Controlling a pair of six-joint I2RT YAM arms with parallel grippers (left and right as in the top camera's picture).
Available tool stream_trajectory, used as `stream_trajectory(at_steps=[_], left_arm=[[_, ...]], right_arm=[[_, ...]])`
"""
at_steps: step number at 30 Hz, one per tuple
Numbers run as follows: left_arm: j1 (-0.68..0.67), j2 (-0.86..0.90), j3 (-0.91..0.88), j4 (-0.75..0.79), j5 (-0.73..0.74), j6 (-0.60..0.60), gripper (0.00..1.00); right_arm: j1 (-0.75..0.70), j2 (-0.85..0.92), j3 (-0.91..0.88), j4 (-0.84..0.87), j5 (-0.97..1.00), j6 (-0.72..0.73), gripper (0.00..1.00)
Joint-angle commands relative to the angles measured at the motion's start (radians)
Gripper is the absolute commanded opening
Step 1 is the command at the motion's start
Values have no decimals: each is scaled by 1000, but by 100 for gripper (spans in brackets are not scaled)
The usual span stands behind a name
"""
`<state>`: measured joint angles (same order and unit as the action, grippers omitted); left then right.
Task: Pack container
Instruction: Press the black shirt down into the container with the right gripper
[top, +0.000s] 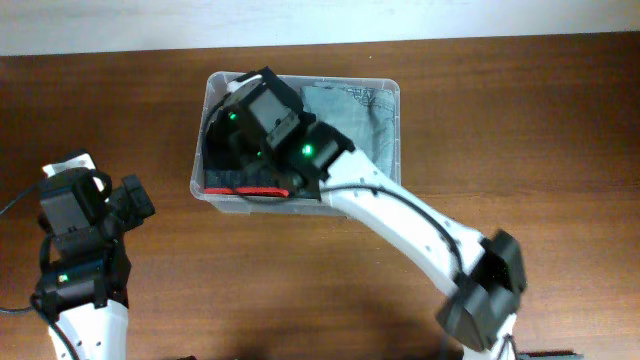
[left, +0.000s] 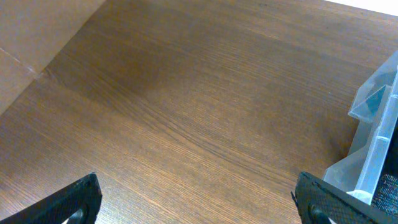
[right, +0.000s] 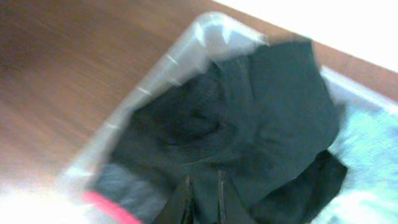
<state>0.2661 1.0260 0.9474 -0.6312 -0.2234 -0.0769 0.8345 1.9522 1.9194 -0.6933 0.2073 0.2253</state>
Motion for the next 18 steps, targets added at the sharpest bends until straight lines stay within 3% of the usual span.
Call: stream_trajectory(at_steps=[1, 8, 10, 18], left_arm=[[5, 2, -2, 2, 7, -13, 99], [5, 2, -2, 2, 7, -13, 99], [5, 2, -2, 2, 7, -13, 99], [5, 2, -2, 2, 7, -13, 99]], right_arm=[[22, -139, -5, -12, 99, -3, 9], [7, -359, -5, -29, 101, 3, 8], [-19, -409, -5, -18, 114, 3, 4], [-128, -415, -5, 19, 17, 3, 4]])
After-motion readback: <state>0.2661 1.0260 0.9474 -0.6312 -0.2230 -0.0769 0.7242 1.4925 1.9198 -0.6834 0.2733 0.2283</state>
